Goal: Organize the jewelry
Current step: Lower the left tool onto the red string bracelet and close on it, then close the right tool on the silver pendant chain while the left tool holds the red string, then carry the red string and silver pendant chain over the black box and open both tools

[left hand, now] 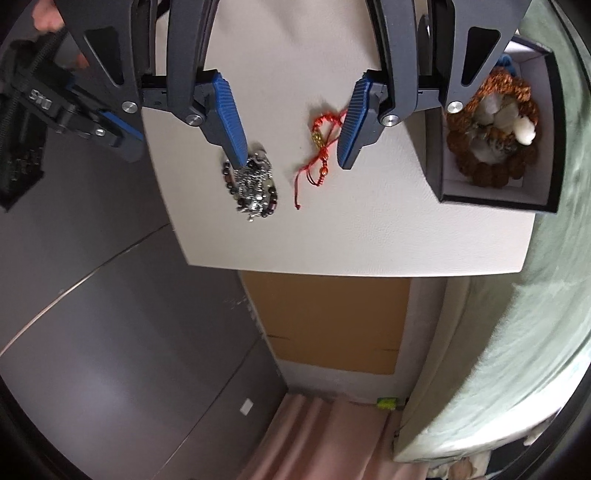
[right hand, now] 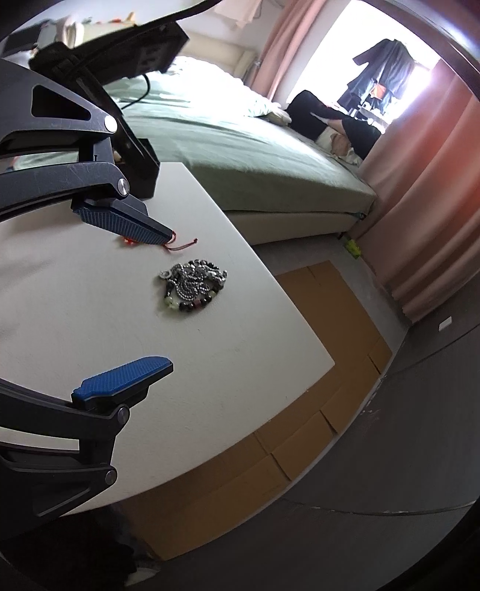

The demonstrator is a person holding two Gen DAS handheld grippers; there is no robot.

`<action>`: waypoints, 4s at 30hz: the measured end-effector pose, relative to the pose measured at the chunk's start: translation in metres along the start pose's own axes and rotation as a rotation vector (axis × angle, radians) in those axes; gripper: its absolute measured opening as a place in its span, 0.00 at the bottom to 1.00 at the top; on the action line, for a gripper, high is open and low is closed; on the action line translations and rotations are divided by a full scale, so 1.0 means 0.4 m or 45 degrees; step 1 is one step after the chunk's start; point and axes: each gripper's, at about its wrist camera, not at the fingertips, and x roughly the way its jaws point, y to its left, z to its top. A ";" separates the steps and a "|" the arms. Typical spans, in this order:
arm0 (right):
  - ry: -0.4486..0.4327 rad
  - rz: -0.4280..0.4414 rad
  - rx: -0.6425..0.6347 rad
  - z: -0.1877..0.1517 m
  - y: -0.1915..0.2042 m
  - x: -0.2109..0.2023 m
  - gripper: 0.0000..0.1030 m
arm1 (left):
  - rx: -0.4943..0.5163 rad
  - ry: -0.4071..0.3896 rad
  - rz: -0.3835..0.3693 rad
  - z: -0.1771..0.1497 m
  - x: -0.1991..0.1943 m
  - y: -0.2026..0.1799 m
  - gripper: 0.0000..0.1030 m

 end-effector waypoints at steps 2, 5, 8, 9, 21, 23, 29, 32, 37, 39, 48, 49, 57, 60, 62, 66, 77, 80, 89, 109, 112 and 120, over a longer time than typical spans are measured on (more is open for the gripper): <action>0.005 0.008 0.007 0.004 -0.002 0.006 0.62 | 0.010 0.018 0.028 0.007 0.026 -0.008 0.46; 0.016 0.027 0.007 0.009 0.003 0.015 0.62 | 0.030 0.029 0.088 0.011 0.054 -0.016 0.45; 0.025 0.042 -0.004 0.012 0.011 0.025 0.62 | 0.030 0.074 0.136 0.012 0.094 -0.012 0.40; 0.027 0.045 -0.003 0.012 0.013 0.029 0.62 | 0.028 0.091 0.150 0.011 0.110 -0.011 0.37; 0.060 0.058 0.005 0.015 0.025 0.084 0.62 | 0.003 0.050 0.059 -0.047 0.082 0.032 0.07; 0.055 0.067 -0.005 0.014 0.035 0.092 0.62 | -0.008 0.022 0.007 -0.045 0.056 0.039 0.07; 0.021 0.058 -0.064 0.003 0.070 0.110 0.53 | -0.013 -0.089 -0.067 -0.024 -0.036 0.060 0.07; -0.002 0.047 -0.106 0.002 0.090 0.126 0.49 | -0.043 -0.119 -0.102 -0.020 -0.062 0.083 0.07; -0.049 0.031 -0.128 0.001 0.112 0.156 0.48 | -0.094 -0.182 -0.140 -0.008 -0.109 0.122 0.07; -0.075 0.018 -0.151 -0.001 0.124 0.168 0.48 | -0.111 -0.200 -0.149 -0.004 -0.126 0.138 0.07; -0.140 -0.194 -0.308 -0.027 0.159 0.250 0.48 | -0.187 -0.240 -0.165 0.011 -0.172 0.202 0.07; -0.146 -0.222 -0.326 -0.029 0.162 0.255 0.48 | -0.192 -0.241 -0.166 0.012 -0.174 0.206 0.07; -0.164 -0.365 -0.403 -0.032 0.174 0.255 0.31 | -0.196 -0.241 -0.162 0.006 -0.188 0.216 0.07; -0.127 -0.387 -0.481 -0.048 0.194 0.255 0.30 | -0.182 -0.240 -0.155 0.004 -0.187 0.209 0.07; -0.070 -0.398 -0.538 -0.060 0.208 0.255 0.28 | -0.173 -0.238 -0.150 0.005 -0.187 0.204 0.07; -0.012 -0.403 -0.576 -0.070 0.208 0.246 0.12 | -0.153 -0.243 -0.145 0.004 -0.193 0.193 0.07; 0.163 0.022 -0.260 -0.064 0.123 0.165 0.12 | -0.128 -0.264 -0.134 -0.011 -0.216 0.182 0.07; 0.205 0.023 -0.215 -0.065 0.106 0.175 0.12 | -0.132 -0.262 -0.140 -0.020 -0.216 0.180 0.07; 0.206 0.029 -0.125 -0.033 0.101 0.218 0.37 | -0.131 -0.258 -0.152 -0.014 -0.205 0.185 0.07; 0.028 -0.270 -0.222 -0.042 0.160 0.193 0.09 | -0.182 -0.284 -0.166 -0.018 -0.244 0.235 0.07; 0.057 -0.181 -0.170 -0.036 0.147 0.190 0.08 | -0.194 -0.300 -0.166 -0.018 -0.261 0.241 0.07; -0.028 0.035 -0.132 -0.031 0.180 0.096 0.08 | -0.206 -0.372 -0.147 -0.079 -0.312 0.248 0.07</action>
